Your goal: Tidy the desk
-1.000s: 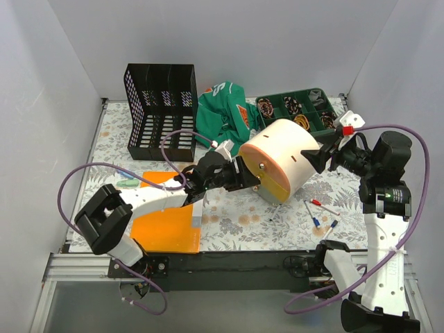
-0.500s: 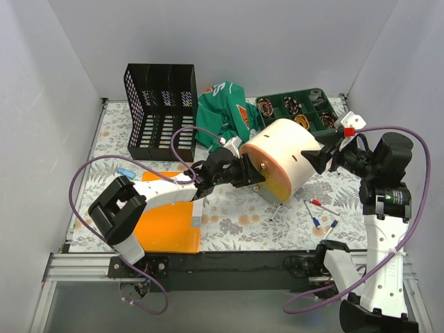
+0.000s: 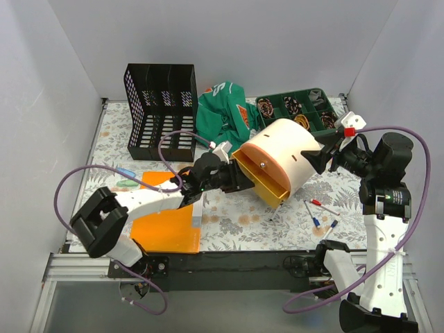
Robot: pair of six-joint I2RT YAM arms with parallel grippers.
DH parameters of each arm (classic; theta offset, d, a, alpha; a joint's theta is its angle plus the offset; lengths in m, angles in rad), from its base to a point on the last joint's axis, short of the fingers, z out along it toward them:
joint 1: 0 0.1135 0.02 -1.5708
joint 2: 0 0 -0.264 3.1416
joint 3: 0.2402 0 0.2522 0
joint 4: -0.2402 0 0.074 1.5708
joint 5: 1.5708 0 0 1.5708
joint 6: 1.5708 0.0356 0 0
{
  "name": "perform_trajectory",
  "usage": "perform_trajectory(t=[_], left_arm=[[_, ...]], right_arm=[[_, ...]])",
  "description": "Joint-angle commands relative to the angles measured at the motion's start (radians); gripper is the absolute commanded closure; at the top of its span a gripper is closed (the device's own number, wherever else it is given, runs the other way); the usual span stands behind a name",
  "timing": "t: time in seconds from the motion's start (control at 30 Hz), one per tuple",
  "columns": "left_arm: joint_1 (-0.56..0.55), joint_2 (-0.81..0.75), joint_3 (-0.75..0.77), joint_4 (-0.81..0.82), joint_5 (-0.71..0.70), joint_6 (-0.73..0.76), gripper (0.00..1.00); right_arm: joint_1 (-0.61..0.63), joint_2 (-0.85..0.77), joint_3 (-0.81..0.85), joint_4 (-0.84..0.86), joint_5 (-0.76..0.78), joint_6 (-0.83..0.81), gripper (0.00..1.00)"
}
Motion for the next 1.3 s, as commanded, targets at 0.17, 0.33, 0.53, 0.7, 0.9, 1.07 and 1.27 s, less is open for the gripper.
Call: perform_trajectory(t=[0.17, 0.33, 0.53, 0.7, 0.9, 1.07, 1.27], left_arm=[[0.005, -0.297, -0.179, -0.037, 0.095, 0.046, 0.83], [0.005, -0.365, -0.252, -0.040, 0.101, 0.036, 0.82], [0.005, -0.365, -0.253, -0.026, 0.104, 0.042, 0.82], [0.005, -0.310, -0.224, -0.014, 0.126, 0.040, 0.86], [0.005, -0.277, -0.195, -0.014, 0.113, 0.046, 0.87], [0.005, -0.193, -0.134, 0.012, 0.109, 0.052, 0.87], [0.005, -0.080, -0.048, 0.046, 0.129, 0.058, 0.87]], right_arm=[[-0.010, -0.005, 0.004, 0.031, -0.033, 0.005, 0.32], [-0.013, -0.005, 0.001, 0.031, -0.041, 0.004, 0.32], [-0.015, 0.002, -0.016, 0.025, -0.181, -0.008, 0.30], [-0.004, 0.011, -0.025, -0.015, -0.308, -0.042, 0.35], [0.121, 0.069, -0.008, -0.116, -0.124, -0.117, 0.30], [0.281, 0.107, 0.025, -0.153, 0.146, -0.152, 0.22], [0.462, 0.169, 0.053, -0.182, 0.391, -0.192, 0.12]])
